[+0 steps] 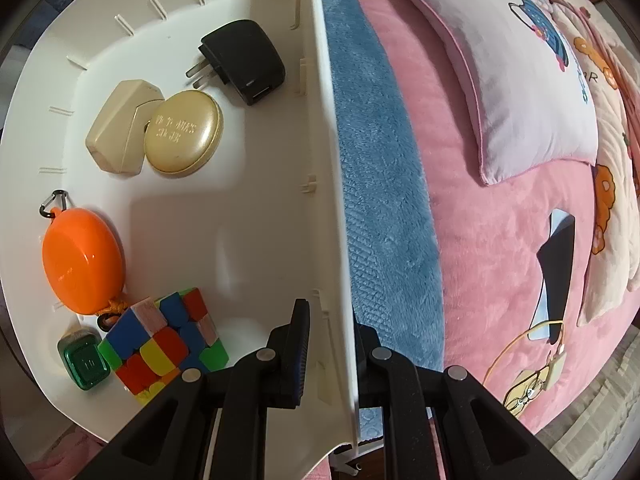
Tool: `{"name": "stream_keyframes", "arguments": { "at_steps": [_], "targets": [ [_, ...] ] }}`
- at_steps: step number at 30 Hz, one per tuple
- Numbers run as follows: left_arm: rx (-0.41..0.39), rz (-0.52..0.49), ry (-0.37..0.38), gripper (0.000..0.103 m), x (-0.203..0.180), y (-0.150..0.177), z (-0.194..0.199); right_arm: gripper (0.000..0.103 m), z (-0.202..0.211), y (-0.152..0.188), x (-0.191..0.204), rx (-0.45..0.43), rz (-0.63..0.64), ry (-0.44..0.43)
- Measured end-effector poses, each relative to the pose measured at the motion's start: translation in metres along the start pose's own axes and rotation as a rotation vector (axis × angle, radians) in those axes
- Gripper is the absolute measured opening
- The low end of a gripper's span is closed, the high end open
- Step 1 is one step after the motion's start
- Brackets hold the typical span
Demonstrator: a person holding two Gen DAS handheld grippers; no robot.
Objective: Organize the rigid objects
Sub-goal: 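Move the left tool to the clear blue-labelled box and grasp it, then carry the clear blue-labelled box into the tray and release it with the left tool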
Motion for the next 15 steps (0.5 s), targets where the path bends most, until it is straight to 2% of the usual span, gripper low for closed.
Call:
{"name": "stream_keyframes", "arguments": {
  "at_steps": [8,15],
  "targets": [
    [0.037,0.052,-0.003,0.067,0.011,0.033,0.002,0.015,0.003,0.002,0.005,-0.005,0.067,0.011],
    [0.057,0.091,-0.036,0.067,0.017,0.083,0.003,0.015,0.005,0.004,0.010,-0.004,0.153,0.012]
  ]
}}
Point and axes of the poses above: each gripper's, at about its wrist camera, not at the fingertips, and z roughly against the way its jaws point, x to its left, y to its underside, the point moved 10 cm from there along -z, roughly the way its jaws point, and after that the axes turned 10 degrees about x, right-handed, at the moved point
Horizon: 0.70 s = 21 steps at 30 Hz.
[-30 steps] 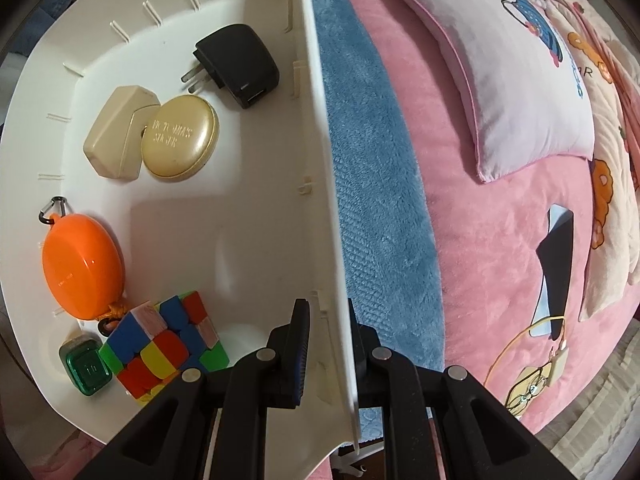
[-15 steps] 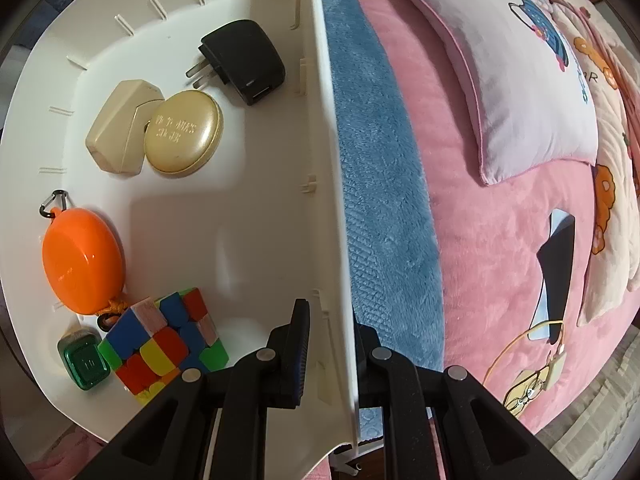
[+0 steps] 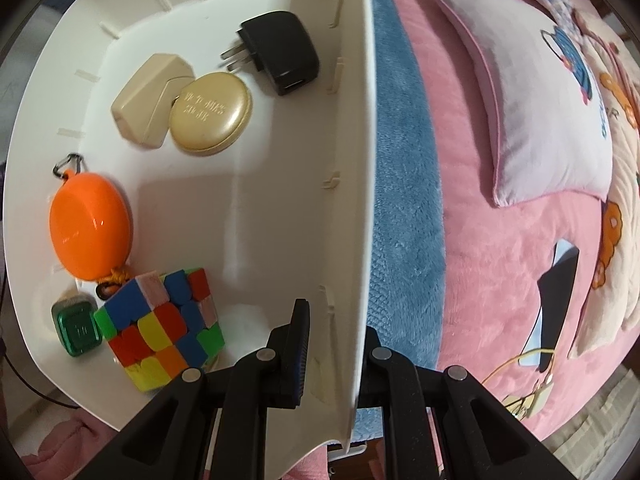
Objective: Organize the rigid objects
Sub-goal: 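Carry the clear blue-labelled box into the tray and release it with the left tool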
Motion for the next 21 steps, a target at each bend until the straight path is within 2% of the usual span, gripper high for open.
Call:
{"name": "stream_keyframes", "arguments": {
  "at_steps": [6,14,19,21],
  "targets": [
    [-0.015,0.042,0.002,0.067,0.000,0.037,0.006,0.015,0.001,0.004,0.004,-0.005,0.084,0.008],
    [-0.159,0.130,0.057,0.067,-0.003,0.057,0.043,0.015,0.002,0.009,0.009,-0.016,0.195,0.030],
    [-0.229,0.156,0.095,0.067,-0.010,0.057,0.063,0.015,0.001,0.013,0.009,-0.012,0.232,0.010],
    [-0.255,0.163,0.111,0.067,-0.015,0.067,0.067,0.015,0.001,0.014,0.010,-0.013,0.244,0.003]
  ]
}}
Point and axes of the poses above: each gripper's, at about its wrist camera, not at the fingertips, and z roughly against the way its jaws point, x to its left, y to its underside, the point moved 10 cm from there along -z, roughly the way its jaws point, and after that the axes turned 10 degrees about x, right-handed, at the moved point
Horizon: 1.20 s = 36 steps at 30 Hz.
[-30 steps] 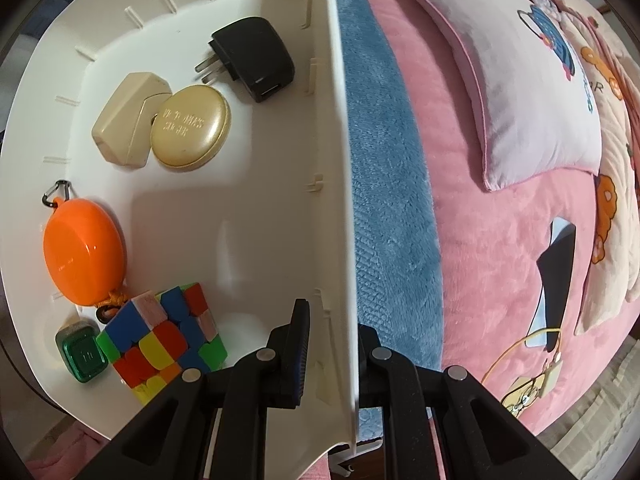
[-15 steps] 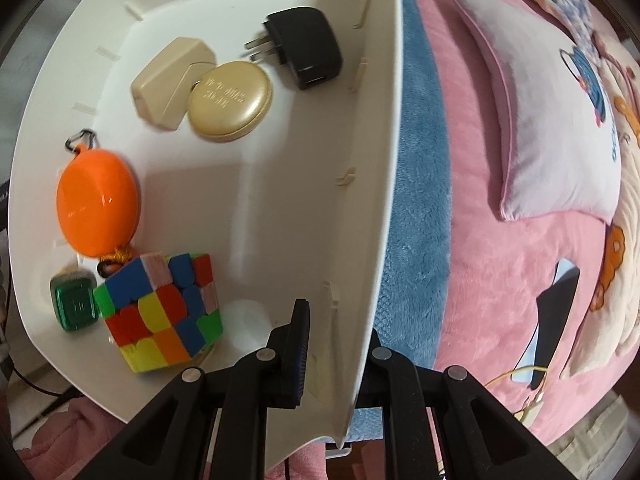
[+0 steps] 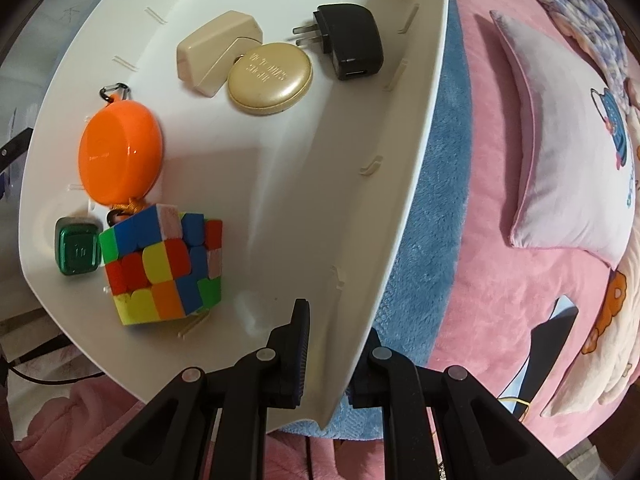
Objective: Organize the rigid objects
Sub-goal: 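Carry the clear blue-labelled box into the tray and release it with the left tool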
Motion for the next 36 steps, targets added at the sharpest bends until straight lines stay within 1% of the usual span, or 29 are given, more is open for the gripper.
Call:
{"name": "stream_keyframes", "arguments": {
  "at_steps": [4,6,7,11,13,16,23,27,31,36],
  "targets": [
    [-0.041,-0.012,0.033,0.067,-0.012,0.015,0.014,0.015,-0.001,0.001,-0.002,0.002,0.015,-0.019],
    [-0.078,-0.032,0.003,0.067,-0.017,0.016,0.020,0.015,0.000,0.001,-0.002,-0.002,0.025,-0.019],
    [-0.086,-0.049,0.003,0.067,-0.022,0.017,0.022,0.015,0.000,0.001,-0.001,-0.005,0.031,-0.023],
    [-0.099,-0.102,0.041,0.067,-0.043,0.025,0.027,0.015,-0.001,0.002,0.000,-0.010,0.056,-0.012],
    [-0.105,-0.136,0.043,0.067,-0.054,0.030,0.029,0.015,0.000,0.003,0.002,-0.013,0.072,-0.002],
    [-0.107,-0.187,0.051,0.067,-0.074,0.038,0.027,0.016,0.000,0.004,0.004,-0.017,0.089,0.000],
    [-0.084,-0.294,0.104,0.067,-0.123,0.055,0.019,0.016,-0.001,0.005,0.008,-0.015,0.117,0.002],
    [-0.088,-0.369,0.126,0.067,-0.151,0.064,0.021,0.016,-0.001,0.006,0.007,-0.016,0.126,0.005],
    [-0.081,-0.413,0.157,0.067,-0.170,0.070,0.021,0.016,-0.001,0.006,0.008,-0.015,0.127,0.003],
    [-0.077,-0.464,0.177,0.068,-0.185,0.076,0.023,0.016,-0.001,0.006,0.011,-0.010,0.127,0.008]
  ]
}}
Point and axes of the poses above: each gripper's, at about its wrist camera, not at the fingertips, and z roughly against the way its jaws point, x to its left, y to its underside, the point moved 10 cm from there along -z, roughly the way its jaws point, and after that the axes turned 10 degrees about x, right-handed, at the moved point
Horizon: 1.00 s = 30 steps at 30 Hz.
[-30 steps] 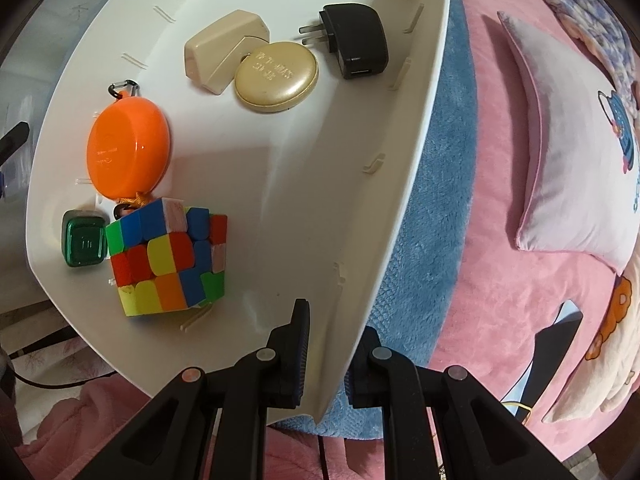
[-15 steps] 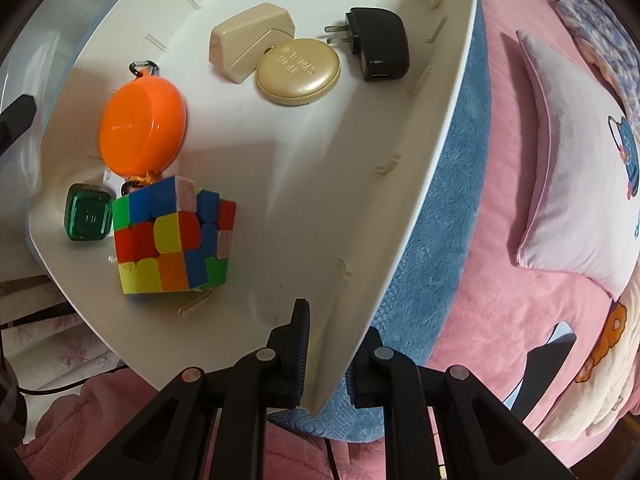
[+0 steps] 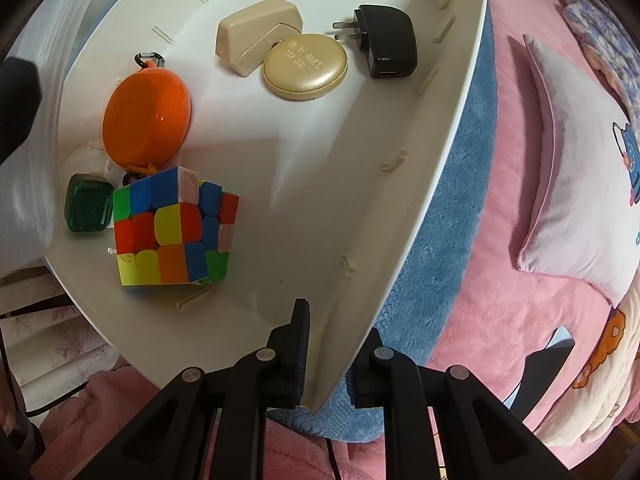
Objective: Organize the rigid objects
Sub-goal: 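Carry the clear blue-labelled box into the tray and release it with the left tool, then move the left tool to the white round-lens toy and grasp it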
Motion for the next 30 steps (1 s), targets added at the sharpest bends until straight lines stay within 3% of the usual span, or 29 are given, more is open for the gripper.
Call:
{"name": "stream_keyframes", "arguments": {
  "at_steps": [6,8,16,30],
  "targets": [
    [-0.011,-0.018,0.007,0.069,-0.002,-0.002,0.003,0.016,-0.001,-0.002,0.000,0.006,-0.014,0.000],
    [-0.029,-0.012,0.014,0.081,0.000,-0.005,0.009,0.016,-0.002,-0.002,0.000,0.009,-0.021,-0.002],
    [-0.054,-0.002,0.007,0.081,0.021,-0.017,0.022,0.016,-0.004,-0.005,-0.005,0.025,-0.085,-0.008],
    [-0.031,-0.012,-0.096,0.081,0.123,-0.029,0.048,0.016,-0.007,-0.010,-0.017,0.056,-0.322,-0.021]
  ]
}}
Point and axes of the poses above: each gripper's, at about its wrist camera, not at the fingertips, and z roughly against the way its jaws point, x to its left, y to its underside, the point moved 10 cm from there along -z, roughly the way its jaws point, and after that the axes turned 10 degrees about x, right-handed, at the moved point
